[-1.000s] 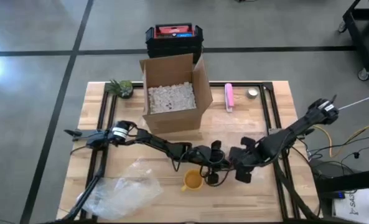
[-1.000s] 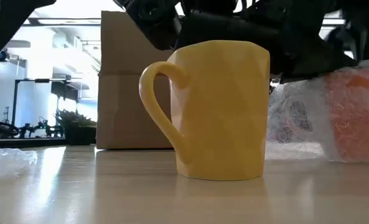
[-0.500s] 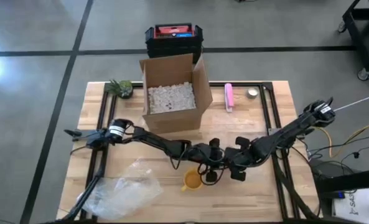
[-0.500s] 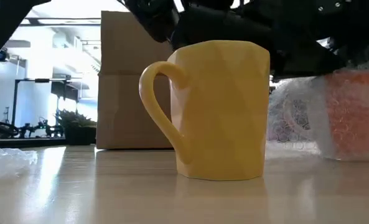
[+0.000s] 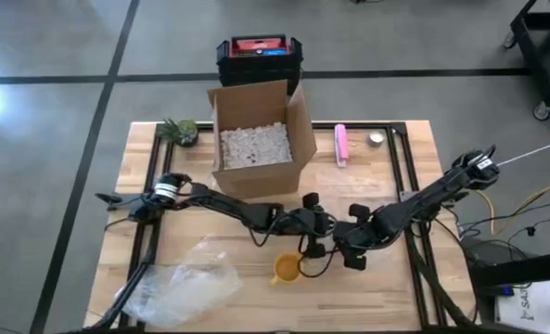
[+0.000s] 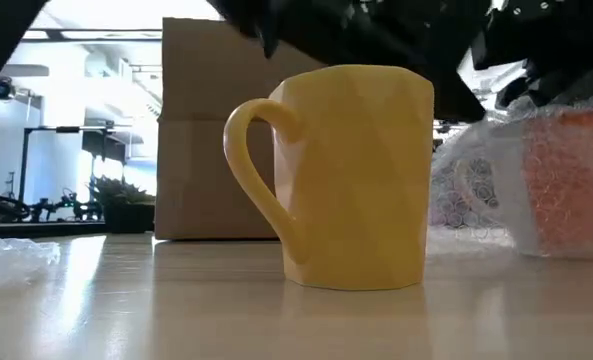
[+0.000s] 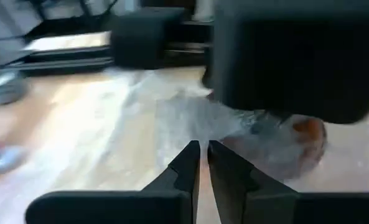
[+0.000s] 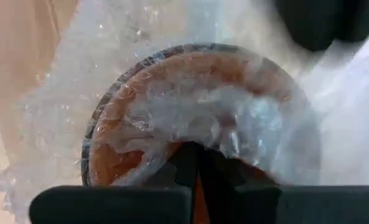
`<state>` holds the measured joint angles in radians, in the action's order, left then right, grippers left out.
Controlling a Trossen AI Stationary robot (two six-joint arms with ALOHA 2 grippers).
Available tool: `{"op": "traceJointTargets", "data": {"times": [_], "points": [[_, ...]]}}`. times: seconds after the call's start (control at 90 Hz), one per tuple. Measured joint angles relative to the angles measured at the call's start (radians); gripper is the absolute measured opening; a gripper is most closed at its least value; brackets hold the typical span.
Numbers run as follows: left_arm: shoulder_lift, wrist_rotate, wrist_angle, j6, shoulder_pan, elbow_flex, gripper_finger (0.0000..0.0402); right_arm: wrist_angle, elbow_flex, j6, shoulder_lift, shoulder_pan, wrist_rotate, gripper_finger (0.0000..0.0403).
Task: Wrap mug
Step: Wrap the orange mug in the right transparent bubble wrap
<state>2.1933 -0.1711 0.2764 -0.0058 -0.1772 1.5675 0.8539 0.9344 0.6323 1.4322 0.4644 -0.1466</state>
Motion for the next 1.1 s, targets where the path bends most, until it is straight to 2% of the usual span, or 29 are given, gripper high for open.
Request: {"op": "traceJointTargets", "data": {"times": [0.078,0.289,0.7,0.878,1.022,1.1], "points": [[0.026,0.073,0.08,0.005,-0.002,0.0,0.002,-0.001,0.0,-0.005,0.0,0.0,-0.007,0.0],[0.062,0.108,0.076,-0.034,0.002,0.006,0.002,0.002,0.003,-0.005,-0.003,0.0,-0.011,0.0],[0.067,0.11,0.07,-0.034,0.004,0.005,0.002,0.119,0.104,0.002,-0.061,0.009,-0.013,0.0],[0.067,0.11,0.073,-0.033,0.004,0.004,0.002,0.138,0.128,-0.018,-0.072,0.008,-0.061,0.0],[0.067,0.111,0.075,-0.033,0.004,0.003,0.002,0.117,0.136,-0.045,-0.075,0.006,-0.095,0.0],[0.067,0.111,0.075,-0.033,0.004,0.003,0.002,0.051,0.119,-0.062,-0.075,0.006,-0.115,0.0]]}}
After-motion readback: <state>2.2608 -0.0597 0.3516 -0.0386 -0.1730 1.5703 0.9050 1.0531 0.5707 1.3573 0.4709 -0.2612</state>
